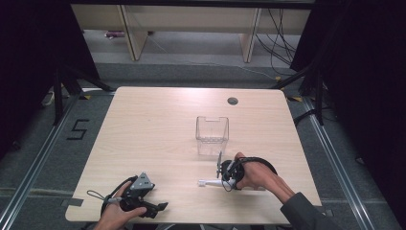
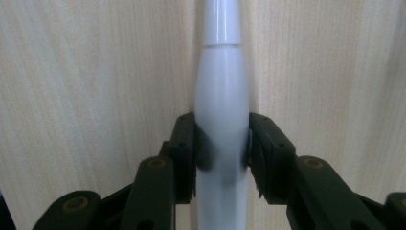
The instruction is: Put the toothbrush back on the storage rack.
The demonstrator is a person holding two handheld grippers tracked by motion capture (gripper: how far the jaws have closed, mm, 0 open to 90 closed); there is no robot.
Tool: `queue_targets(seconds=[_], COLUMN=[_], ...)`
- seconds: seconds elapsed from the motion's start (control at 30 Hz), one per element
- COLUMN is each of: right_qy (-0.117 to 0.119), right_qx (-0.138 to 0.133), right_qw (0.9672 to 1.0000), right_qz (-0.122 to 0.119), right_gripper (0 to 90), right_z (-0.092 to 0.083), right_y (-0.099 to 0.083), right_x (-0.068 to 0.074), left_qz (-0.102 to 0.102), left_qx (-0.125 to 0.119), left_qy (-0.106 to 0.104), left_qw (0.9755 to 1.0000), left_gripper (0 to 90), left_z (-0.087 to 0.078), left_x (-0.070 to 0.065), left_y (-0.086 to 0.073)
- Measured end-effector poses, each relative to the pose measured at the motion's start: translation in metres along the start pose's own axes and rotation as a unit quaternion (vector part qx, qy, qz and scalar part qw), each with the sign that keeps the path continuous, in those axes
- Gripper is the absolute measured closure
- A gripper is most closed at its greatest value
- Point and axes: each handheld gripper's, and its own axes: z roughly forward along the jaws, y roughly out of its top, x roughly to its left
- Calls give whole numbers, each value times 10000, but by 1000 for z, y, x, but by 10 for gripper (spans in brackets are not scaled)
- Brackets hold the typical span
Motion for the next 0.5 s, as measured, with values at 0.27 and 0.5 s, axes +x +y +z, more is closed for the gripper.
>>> queue_targets(seconds=[0.27,0.5], right_qy=[-216,-241], right_qx=[-203,-141], right_qw=[9990,9996], right_qz=[-327,43], right_gripper=[651,652], right_z=[1,-4], right_y=[0,-5], right_x=[0,3], left_qz=[21,-1], left_qx=[42,17], left_qy=[37,13], left_qw=[10000,10000], left_gripper=[149,149], left_z=[0,1], left_x=[1,0], left_y=[0,0])
